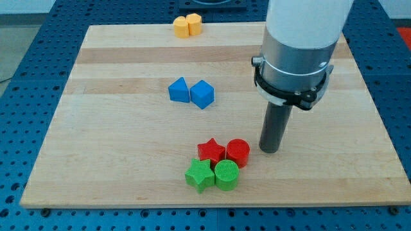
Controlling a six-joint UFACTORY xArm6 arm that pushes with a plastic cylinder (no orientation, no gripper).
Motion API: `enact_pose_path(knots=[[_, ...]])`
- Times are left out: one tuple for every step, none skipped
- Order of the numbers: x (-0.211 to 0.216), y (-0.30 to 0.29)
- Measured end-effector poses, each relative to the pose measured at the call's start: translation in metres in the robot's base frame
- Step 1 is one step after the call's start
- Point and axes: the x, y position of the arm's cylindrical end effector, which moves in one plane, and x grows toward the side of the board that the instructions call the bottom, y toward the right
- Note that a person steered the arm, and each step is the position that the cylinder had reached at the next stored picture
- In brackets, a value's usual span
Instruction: Slightly push the red circle into the red star
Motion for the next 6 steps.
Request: enact_pose_path(knots=[[0.006, -0.004], [0.006, -0.01], [0.006, -0.016], [0.006, -0.024], [0.006, -0.024], [0.006, -0.027]])
